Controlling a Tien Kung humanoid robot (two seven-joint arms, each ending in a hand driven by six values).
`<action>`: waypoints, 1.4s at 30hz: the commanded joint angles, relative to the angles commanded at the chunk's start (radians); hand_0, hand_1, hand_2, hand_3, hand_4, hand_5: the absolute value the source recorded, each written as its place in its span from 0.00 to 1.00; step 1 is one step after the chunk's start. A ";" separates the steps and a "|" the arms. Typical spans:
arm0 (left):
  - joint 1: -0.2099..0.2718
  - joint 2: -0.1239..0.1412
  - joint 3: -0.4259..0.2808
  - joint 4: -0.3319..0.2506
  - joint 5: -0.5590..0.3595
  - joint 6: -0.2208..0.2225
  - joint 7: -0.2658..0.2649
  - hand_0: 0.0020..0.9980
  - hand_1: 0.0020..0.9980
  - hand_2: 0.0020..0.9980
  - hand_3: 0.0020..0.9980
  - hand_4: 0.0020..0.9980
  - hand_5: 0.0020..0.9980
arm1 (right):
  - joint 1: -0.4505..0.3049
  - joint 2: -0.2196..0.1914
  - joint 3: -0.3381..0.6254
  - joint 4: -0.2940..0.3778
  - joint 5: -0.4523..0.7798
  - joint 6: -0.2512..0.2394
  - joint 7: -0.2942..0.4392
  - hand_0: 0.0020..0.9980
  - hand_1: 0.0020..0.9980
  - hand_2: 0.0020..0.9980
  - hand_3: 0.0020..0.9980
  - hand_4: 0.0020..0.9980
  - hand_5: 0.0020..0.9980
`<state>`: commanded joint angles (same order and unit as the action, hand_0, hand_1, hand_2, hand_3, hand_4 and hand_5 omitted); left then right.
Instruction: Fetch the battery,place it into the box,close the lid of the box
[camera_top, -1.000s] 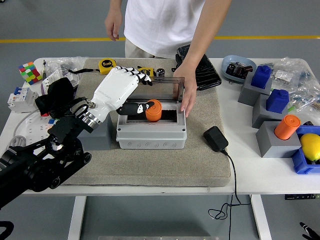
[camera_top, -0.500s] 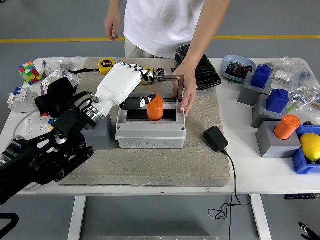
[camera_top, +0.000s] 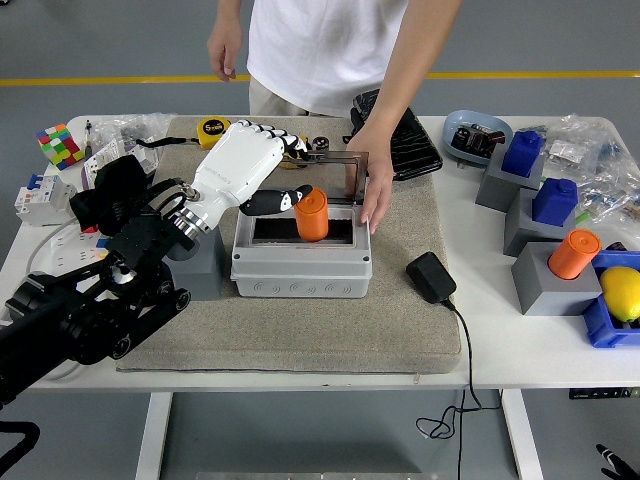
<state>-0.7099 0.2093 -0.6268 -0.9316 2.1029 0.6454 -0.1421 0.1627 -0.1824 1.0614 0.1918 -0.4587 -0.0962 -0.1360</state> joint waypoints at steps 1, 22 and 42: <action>0.000 0.001 -0.004 -0.004 -0.001 0.000 -0.001 0.32 0.53 0.54 0.54 1.00 0.31 | 0.000 0.000 0.000 0.000 0.000 0.000 0.000 0.67 0.67 0.66 0.55 0.97 0.45; 0.028 0.016 -0.147 -0.136 -0.232 0.000 -0.165 0.35 0.52 0.53 0.49 1.00 0.50 | 0.000 -0.001 0.008 0.001 -0.002 -0.003 0.001 0.66 0.67 0.66 0.55 0.97 0.45; 0.058 0.064 -0.201 -0.224 -0.540 -0.554 0.129 0.64 0.76 0.75 0.76 1.00 1.00 | 0.001 -0.005 0.017 0.007 -0.009 -0.003 0.002 0.66 0.67 0.66 0.55 0.97 0.45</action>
<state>-0.6524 0.2734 -0.8273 -1.1559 1.5630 0.0910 -0.0128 0.1638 -0.1874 1.0786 0.1984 -0.4678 -0.0988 -0.1336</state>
